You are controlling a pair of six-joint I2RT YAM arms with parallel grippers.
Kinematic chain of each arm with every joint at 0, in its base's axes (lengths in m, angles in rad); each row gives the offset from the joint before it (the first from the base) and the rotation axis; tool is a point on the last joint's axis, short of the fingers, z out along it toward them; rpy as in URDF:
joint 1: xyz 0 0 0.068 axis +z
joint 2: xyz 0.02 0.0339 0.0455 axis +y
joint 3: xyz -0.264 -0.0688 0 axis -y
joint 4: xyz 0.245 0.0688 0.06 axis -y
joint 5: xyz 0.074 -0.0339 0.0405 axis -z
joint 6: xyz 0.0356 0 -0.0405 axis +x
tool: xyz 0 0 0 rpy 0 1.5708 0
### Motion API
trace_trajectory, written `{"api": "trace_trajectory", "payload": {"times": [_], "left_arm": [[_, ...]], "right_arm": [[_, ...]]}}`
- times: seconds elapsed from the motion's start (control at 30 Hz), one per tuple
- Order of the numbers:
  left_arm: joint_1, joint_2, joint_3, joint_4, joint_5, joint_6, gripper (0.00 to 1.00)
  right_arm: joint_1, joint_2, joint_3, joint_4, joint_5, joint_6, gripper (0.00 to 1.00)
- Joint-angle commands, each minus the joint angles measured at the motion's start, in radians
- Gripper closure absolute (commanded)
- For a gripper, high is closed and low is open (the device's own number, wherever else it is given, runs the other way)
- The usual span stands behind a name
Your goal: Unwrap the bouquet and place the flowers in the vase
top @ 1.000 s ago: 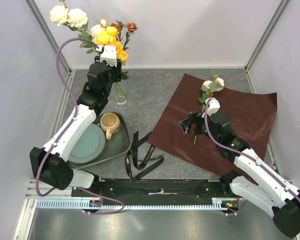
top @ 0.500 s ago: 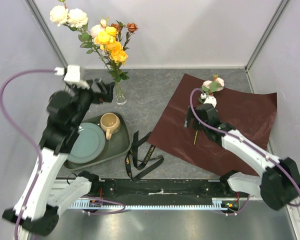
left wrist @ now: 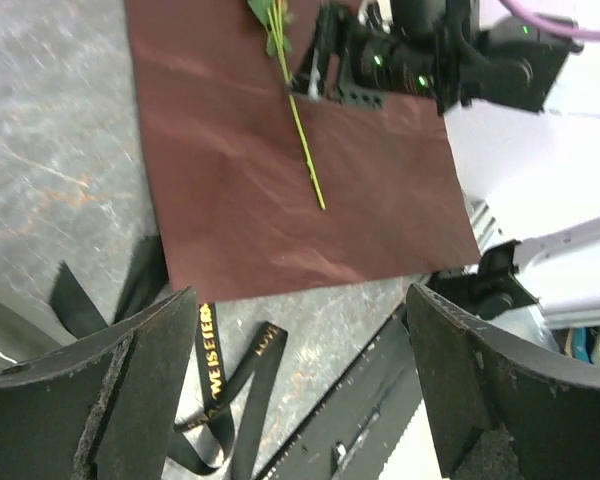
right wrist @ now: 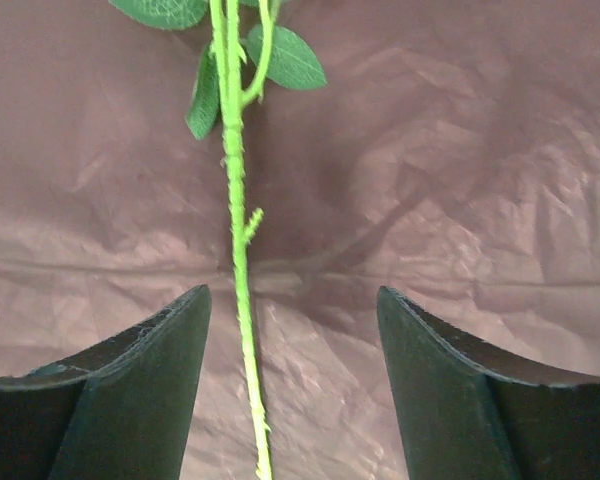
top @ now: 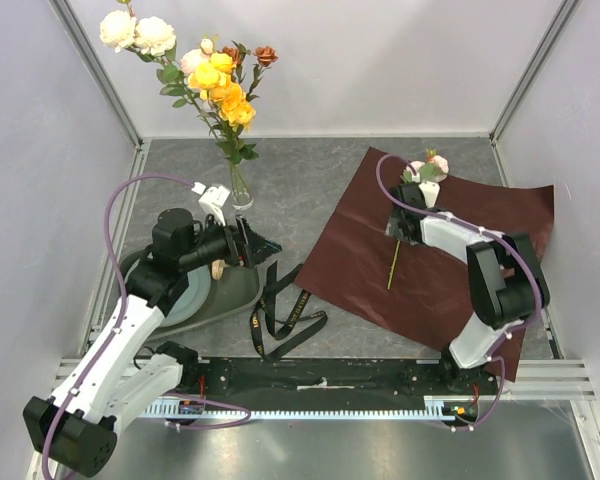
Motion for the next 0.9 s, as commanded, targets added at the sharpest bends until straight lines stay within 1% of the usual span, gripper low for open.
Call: {"api": "trace_trajectory", "payload": {"times": [0.0,0.1,0.27,0.3,0.33,0.4,0.53,0.6,0.63,0.77,0.83,0.87], "left_arm": [[-0.001,-0.015,-0.009,0.068,0.171,-0.06,0.1],[-0.003,-0.034,-0.017,0.043,0.177,-0.037,0.1],[-0.001,-0.057,-0.018,-0.018,0.139,0.006,0.1],[-0.001,-0.061,-0.018,-0.03,0.131,0.018,0.1],[-0.001,-0.064,-0.015,-0.047,0.113,0.024,0.1],[-0.001,-0.065,-0.011,-0.062,0.099,0.037,0.1],[-0.003,-0.052,0.005,-0.082,0.074,0.052,0.1],[-0.001,-0.045,0.012,-0.089,0.068,0.063,0.1],[-0.003,-0.038,0.022,-0.092,0.064,0.064,0.11],[-0.003,-0.008,0.042,-0.098,0.059,0.066,0.11],[-0.001,0.004,0.049,-0.095,0.057,0.06,0.11],[-0.001,0.018,0.051,-0.089,0.059,0.052,0.11]], "right_arm": [[0.0,0.092,0.085,0.062,0.016,0.023,0.27],[-0.001,0.141,0.106,0.07,0.016,0.022,0.33],[0.002,0.183,0.114,0.074,0.001,0.035,0.53],[0.003,0.183,0.114,0.073,0.001,0.035,0.55],[0.006,0.183,0.115,0.073,0.004,0.034,0.6],[0.011,0.18,0.117,0.073,0.013,0.026,0.63],[0.015,0.143,0.115,0.07,0.021,0.0,0.85],[0.017,0.089,0.106,0.07,0.037,-0.009,0.92],[0.016,0.068,0.105,0.07,0.044,-0.014,0.99],[0.016,-0.078,0.085,0.076,0.057,-0.069,1.0],[0.016,-0.133,0.057,0.099,0.036,-0.101,1.0],[0.016,-0.193,0.043,0.113,0.016,-0.11,1.0]]}}
